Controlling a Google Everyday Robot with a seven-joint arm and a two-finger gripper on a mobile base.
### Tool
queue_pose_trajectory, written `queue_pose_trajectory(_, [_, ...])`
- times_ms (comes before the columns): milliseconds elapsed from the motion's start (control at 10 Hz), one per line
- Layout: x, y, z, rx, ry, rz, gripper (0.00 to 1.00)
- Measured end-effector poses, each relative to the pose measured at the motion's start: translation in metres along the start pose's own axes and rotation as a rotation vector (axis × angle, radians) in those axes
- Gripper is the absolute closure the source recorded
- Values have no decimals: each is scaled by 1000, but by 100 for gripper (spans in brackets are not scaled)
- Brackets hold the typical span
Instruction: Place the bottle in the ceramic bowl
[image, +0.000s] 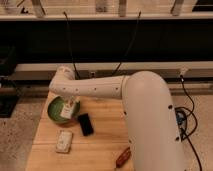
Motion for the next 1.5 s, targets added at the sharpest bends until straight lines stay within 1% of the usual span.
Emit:
queue_pose_trajectory(400, [0, 0, 1, 3, -2, -6, 68])
queue_pose_trajectory(600, [0, 0, 2, 4, -3, -9, 63])
queue_pose_trajectory(1500, [-1, -2, 4, 11, -6, -22, 63])
